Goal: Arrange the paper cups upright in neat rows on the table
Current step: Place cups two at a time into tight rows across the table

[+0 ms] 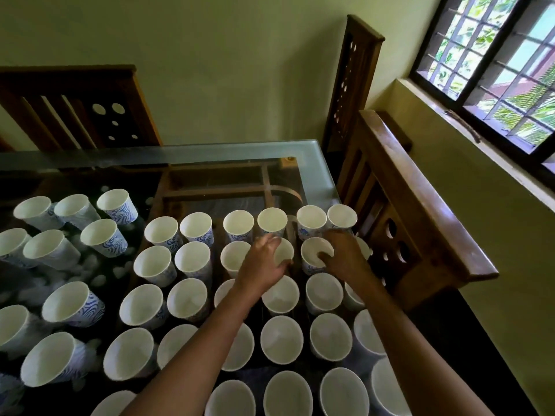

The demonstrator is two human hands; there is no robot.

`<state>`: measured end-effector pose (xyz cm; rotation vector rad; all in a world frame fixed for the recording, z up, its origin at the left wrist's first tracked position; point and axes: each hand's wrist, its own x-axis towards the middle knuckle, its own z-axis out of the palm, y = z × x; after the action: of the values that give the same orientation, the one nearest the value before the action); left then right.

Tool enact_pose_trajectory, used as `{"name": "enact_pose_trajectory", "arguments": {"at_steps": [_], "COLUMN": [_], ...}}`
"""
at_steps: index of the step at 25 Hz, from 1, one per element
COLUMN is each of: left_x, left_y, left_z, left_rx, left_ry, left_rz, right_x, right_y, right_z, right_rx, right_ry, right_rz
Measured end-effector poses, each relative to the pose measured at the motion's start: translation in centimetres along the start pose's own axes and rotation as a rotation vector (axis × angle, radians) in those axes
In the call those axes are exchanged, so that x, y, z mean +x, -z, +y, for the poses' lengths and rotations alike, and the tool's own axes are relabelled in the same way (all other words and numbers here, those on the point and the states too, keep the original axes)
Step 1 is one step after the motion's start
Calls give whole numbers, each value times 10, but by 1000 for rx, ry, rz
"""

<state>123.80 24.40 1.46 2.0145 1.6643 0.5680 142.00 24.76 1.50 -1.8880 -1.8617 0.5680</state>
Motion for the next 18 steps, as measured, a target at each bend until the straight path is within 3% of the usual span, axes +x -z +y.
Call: {"name": "enact_pose_trajectory", "arguments": {"at_steps": [5, 9, 11, 18], "left_x": [20, 30, 30, 32], "left_y": [-24, -37, -40, -47], "left_z": [34, 44, 44, 46], "left_rx": [6, 41, 49, 54], "left_ry": [-75, -72, -70, -32], "left_rz": [-61, -101, -128, -158], "right_x": [-1, 10, 16, 14], "right_y": [23, 7, 0, 7], "right_z": [31, 69, 84, 75], "right_rx": [-87, -13, -69, -108], "right_ry": [-24, -85, -93, -101], "right_rz": [3, -61, -7, -13]}}
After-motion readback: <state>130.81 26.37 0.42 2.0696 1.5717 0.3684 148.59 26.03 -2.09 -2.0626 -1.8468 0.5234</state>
